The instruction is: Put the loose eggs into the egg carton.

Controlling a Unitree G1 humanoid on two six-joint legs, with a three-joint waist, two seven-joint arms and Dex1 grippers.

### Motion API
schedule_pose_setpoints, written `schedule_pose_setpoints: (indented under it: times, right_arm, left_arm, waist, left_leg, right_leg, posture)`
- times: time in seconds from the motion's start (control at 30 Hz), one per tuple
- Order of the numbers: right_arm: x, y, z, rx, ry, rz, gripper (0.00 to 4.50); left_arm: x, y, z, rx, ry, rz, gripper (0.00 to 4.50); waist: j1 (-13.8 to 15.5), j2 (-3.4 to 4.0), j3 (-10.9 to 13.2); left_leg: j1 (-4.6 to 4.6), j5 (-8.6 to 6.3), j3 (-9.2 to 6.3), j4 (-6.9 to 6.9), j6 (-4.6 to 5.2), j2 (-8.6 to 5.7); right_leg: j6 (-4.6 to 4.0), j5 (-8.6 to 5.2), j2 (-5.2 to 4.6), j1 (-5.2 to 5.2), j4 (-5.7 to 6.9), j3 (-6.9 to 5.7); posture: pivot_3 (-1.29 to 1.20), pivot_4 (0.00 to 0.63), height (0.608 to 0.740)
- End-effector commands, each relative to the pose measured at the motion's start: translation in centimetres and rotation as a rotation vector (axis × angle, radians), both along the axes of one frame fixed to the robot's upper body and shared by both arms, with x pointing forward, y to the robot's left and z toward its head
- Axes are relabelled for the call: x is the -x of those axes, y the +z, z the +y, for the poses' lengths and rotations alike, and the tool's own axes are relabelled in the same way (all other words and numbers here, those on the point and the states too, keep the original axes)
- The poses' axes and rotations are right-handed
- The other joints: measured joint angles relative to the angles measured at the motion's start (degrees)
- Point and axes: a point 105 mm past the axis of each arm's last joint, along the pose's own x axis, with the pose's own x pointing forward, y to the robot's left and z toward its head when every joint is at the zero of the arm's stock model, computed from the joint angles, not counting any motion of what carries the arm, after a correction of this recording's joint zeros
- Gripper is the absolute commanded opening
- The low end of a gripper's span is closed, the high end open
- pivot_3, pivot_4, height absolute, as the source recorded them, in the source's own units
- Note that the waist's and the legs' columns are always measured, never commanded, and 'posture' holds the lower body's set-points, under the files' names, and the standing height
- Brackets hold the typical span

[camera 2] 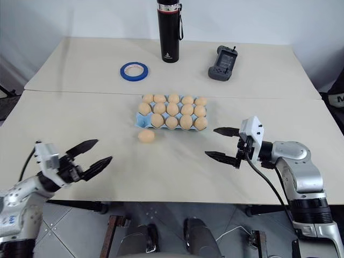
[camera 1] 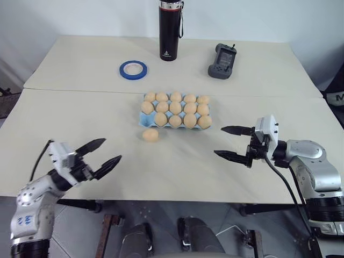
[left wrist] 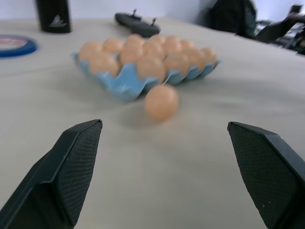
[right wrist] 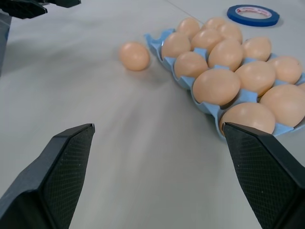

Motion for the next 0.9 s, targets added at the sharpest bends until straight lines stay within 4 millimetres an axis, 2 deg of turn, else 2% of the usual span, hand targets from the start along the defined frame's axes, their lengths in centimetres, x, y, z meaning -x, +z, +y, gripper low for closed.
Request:
schedule_pose_setpoints:
  times: [0.03,0.13,0.27,0.47,0.9]
  right_arm:
    - [0.0,0.8,0.2,-0.005,-0.018,-0.052,4.47]
    - [0.0,1.0,0.4,-0.011,-0.029,-0.063,4.47]
    - [-0.1,1.0,0.6,-0.013,-0.042,-0.082,4.47]
    - [-0.1,1.2,1.2,-0.026,-0.044,-0.091,4.47]
    - [-0.4,1.2,1.5,-0.030,-0.057,-0.102,4.47]
  left_arm:
    - [-1.4,0.4,-2.4,-0.034,0.009,-0.010,4.50]
    - [-2.7,0.1,-4.7,-0.039,0.007,-0.017,4.50]
    - [-4.0,-0.9,-6.0,-0.021,0.050,0.035,4.50]
    - [-5.6,-2.0,-6.9,-0.040,0.080,0.064,4.50]
    - [-7.2,-3.0,-9.1,-0.066,0.037,0.087,4.50]
  waist:
    - [0.0,0.00,0.0]
    - [-0.1,0.00,0.0]
    - [-0.4,0.00,0.0]
    - [-0.3,0.00,0.0]
    - [0.4,0.00,0.0]
  left_leg:
    - [0.00,0.00,0.00,0.00,0.00,0.00]
    - [0.00,0.04,0.01,0.02,-0.06,0.00]
    - [0.00,0.07,0.01,0.08,-0.11,0.01]
    - [-0.01,0.10,0.00,0.30,-0.15,0.03]
    - [-0.02,0.11,0.01,0.42,-0.16,0.01]
  right_leg:
    - [0.02,0.00,0.01,0.00,0.00,0.00]
    - [0.05,0.01,0.05,0.00,0.01,0.03]
    - [0.09,0.02,0.10,0.01,0.05,0.05]
    - [0.13,0.04,0.13,0.02,0.17,0.05]
    - [0.22,0.09,0.09,0.09,0.18,0.07]
  posture:
    - [0.00,0.150,0.740]
    - [0.00,0.150,0.740]
    - [0.00,0.150,0.740]
    - [0.00,0.150,0.740]
    - [0.00,0.150,0.740]
